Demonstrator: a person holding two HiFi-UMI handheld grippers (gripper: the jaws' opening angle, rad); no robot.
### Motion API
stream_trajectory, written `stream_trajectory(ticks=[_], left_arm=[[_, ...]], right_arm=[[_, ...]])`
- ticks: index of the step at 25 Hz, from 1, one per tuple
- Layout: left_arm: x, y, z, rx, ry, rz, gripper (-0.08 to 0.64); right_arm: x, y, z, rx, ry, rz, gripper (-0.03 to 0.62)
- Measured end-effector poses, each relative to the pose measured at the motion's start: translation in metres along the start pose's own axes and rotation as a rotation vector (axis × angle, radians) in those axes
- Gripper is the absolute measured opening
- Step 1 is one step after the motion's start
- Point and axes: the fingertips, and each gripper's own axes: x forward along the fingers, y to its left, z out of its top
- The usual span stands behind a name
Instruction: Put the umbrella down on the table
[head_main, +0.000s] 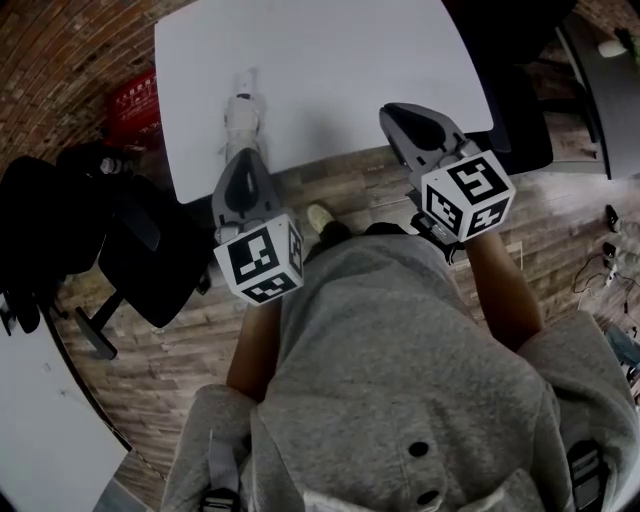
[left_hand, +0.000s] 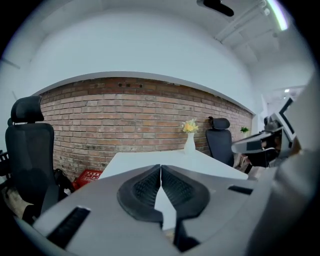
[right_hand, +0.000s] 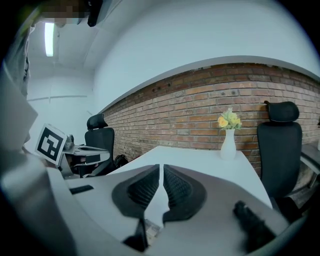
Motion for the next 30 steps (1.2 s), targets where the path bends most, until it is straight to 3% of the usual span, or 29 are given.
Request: stream_trajectory(ticks=[10, 20, 30], left_arm=[[-0.055, -0.06, -0.007, 0.002, 0.054, 0.048, 0.018], [-0.137, -0.116, -0.026, -0.008, 0.055, 0.097, 0.018], [-0.187, -0.14, -0.042, -0.007, 0.052, 0.112, 0.02]], right_arm=[[-0.09, -0.02, -0.023, 0.004, -0.019, -0.032, 0.038], [-0.182, -0.005, -0.066, 0.017, -0.032, -0.013, 0.038], [-0.228, 0.007, -0.084, 0.038, -0.062, 0.008, 0.038]])
